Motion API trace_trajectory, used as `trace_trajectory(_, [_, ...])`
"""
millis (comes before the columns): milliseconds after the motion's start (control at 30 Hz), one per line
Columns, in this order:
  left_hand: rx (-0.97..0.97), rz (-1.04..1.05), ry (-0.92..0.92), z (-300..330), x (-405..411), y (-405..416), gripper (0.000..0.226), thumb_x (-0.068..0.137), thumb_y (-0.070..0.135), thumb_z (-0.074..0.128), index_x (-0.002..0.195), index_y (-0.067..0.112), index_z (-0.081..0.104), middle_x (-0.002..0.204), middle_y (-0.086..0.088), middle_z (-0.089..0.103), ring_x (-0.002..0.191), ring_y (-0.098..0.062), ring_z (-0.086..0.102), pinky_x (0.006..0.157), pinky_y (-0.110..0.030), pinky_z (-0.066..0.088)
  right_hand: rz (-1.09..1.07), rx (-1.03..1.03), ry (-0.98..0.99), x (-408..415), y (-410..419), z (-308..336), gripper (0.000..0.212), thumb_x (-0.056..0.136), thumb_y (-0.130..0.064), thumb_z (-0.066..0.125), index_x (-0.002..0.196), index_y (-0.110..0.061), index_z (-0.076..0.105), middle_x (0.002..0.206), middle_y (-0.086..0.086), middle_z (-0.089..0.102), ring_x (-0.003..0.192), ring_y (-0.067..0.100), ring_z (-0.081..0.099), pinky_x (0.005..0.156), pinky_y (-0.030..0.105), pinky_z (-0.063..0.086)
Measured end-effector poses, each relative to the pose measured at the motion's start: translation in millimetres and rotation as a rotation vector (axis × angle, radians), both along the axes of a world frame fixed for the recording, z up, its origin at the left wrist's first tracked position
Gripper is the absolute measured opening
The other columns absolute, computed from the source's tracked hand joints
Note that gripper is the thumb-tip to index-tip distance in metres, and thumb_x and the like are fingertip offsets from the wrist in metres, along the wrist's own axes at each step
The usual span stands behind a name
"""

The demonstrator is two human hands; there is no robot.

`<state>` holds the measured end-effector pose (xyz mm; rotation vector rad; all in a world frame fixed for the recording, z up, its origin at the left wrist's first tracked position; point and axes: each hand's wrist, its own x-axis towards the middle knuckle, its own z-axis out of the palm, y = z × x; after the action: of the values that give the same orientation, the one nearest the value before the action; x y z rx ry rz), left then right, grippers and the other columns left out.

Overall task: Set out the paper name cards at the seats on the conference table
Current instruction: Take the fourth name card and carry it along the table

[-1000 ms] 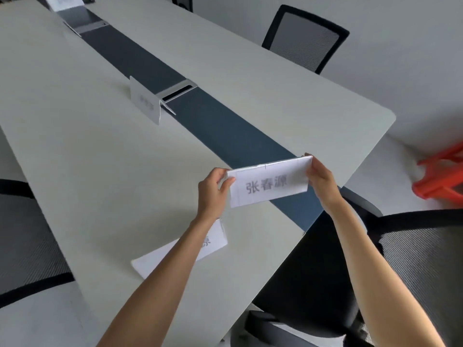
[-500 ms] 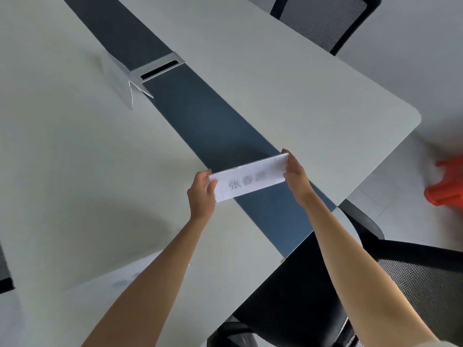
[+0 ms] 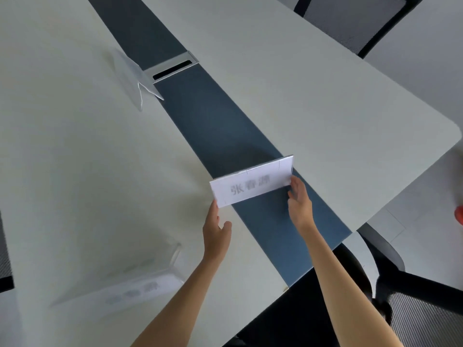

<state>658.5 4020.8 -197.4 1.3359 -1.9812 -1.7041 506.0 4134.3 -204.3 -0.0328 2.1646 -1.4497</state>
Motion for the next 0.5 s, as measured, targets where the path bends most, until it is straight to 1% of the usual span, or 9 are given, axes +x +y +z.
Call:
trace_trajectory(100, [-0.006, 0.053, 0.014, 1, -25, -30, 0.063, 0.082, -0.003, 0.046, 0.14, 0.016, 0.03, 0.148, -0.006, 0.036, 0.136, -0.023, 0.036, 0.101, -0.026, 0.032, 0.081, -0.001, 0.024, -36, -38, 0, 0.07, 0.078, 0.013, 0.022, 0.138, -0.02, 0.035, 0.142, -0.001, 0.044, 0.134, 0.017, 0.039, 0.105, 0.021, 0.029])
trace_trajectory(233, [-0.007, 0.119, 0.018, 2, -61, -81, 0.06, 0.08, 0.0, 0.048, 0.136, 0.02, 0.037, 0.142, -0.003, 0.045, 0.129, -0.022, 0.043, 0.102, -0.037, 0.04, 0.221, 0.048, 0.098, -83, -99, 0, 0.064, 0.08, 0.008, 0.024, 0.136, -0.02, 0.04, 0.142, 0.002, 0.046, 0.131, 0.019, 0.042, 0.101, 0.021, 0.03])
trace_trajectory(300, [0.003, 0.115, 0.023, 2, -76, -104, 0.061, 0.079, 0.001, 0.047, 0.135, 0.023, 0.037, 0.141, 0.0, 0.047, 0.128, -0.022, 0.044, 0.103, -0.038, 0.042, 0.261, 0.054, 0.104, -102, -125, -5, 0.065, 0.08, 0.006, 0.025, 0.136, -0.021, 0.04, 0.142, 0.001, 0.046, 0.131, 0.02, 0.041, 0.104, 0.023, 0.031])
trace_trajectory(367, [0.004, 0.096, 0.023, 1, -87, -122, 0.063, 0.079, 0.001, 0.047, 0.136, 0.025, 0.036, 0.141, 0.001, 0.047, 0.127, -0.022, 0.044, 0.104, -0.04, 0.042, 0.291, 0.061, 0.111, -118, -144, -9, 0.065, 0.08, 0.004, 0.024, 0.136, -0.023, 0.039, 0.142, 0.0, 0.047, 0.131, 0.02, 0.042, 0.103, 0.024, 0.031])
trace_trajectory(433, [0.008, 0.082, 0.029, -2, -95, -133, 0.064, 0.079, 0.001, 0.048, 0.137, 0.024, 0.033, 0.142, 0.001, 0.045, 0.128, -0.021, 0.043, 0.104, -0.036, 0.041, 0.317, 0.057, 0.121, -130, -160, -12, 0.064, 0.08, 0.003, 0.023, 0.137, -0.023, 0.038, 0.141, 0.0, 0.047, 0.13, 0.022, 0.041, 0.102, 0.024, 0.031])
trace_trajectory(500, [0.014, 0.085, 0.054, -3, -101, -142, 0.063, 0.08, 0.0, 0.048, 0.136, 0.025, 0.033, 0.142, 0.003, 0.044, 0.127, -0.018, 0.043, 0.099, -0.032, 0.04, 0.338, 0.047, 0.129, -139, -173, -13, 0.066, 0.079, 0.005, 0.023, 0.137, -0.022, 0.037, 0.142, 0.001, 0.045, 0.131, 0.022, 0.04, 0.106, 0.027, 0.031])
